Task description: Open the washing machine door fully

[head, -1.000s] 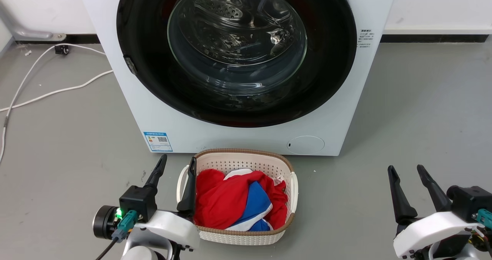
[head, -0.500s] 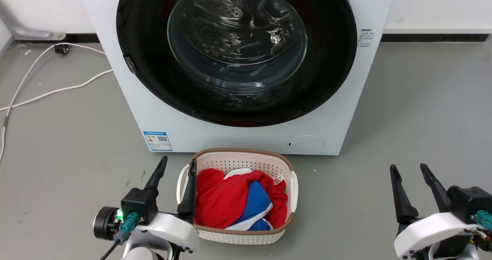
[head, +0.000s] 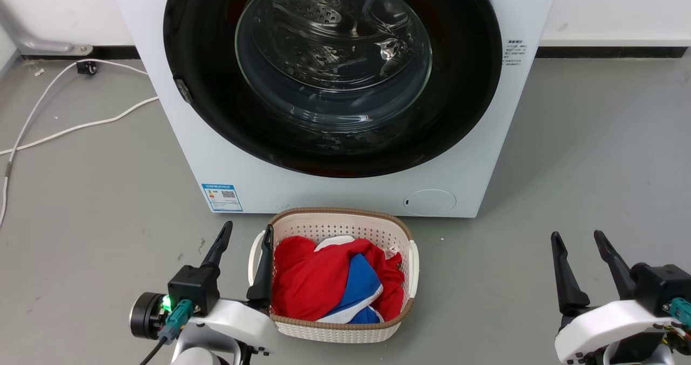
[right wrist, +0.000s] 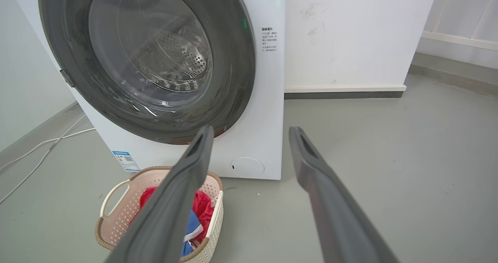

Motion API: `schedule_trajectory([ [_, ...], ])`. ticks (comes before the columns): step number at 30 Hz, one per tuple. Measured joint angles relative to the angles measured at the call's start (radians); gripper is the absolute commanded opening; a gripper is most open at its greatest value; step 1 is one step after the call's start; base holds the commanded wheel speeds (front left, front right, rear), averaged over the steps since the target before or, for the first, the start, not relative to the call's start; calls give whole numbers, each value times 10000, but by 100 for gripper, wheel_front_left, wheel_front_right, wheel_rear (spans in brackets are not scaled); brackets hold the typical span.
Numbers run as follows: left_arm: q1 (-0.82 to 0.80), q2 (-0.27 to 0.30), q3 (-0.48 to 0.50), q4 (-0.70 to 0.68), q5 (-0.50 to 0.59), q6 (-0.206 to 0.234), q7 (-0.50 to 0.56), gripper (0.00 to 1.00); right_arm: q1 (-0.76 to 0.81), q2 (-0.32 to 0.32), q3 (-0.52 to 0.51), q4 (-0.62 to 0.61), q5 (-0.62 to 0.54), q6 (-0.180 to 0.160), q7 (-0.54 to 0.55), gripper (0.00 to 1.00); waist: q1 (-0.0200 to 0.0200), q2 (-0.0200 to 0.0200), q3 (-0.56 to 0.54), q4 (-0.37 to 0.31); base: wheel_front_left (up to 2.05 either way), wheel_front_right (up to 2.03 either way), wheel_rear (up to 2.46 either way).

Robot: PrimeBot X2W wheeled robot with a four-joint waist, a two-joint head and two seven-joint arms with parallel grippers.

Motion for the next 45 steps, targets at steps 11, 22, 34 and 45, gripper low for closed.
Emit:
schedule_trajectory([
  [11,-24,-94,186,59,50,-90,0,100,0,27,15,12,-4,0,2,100,0,0,46,9,0,0,0],
  [22,-26,-155,282,67,119,-117,0,100,-5,50,-117,0,604,0,117,0,0,0,63,33,0,0,0],
  [34,-26,-199,403,58,67,-123,-2,100,-210,61,-932,556,8780,-2,374,0,0,0,-43,60,0,0,0],
  [45,-258,-222,389,-167,155,-82,-4,100,-1689,25,-1956,1716,14805,-2,800,0,0,0,334,-38,0,0,0],
])
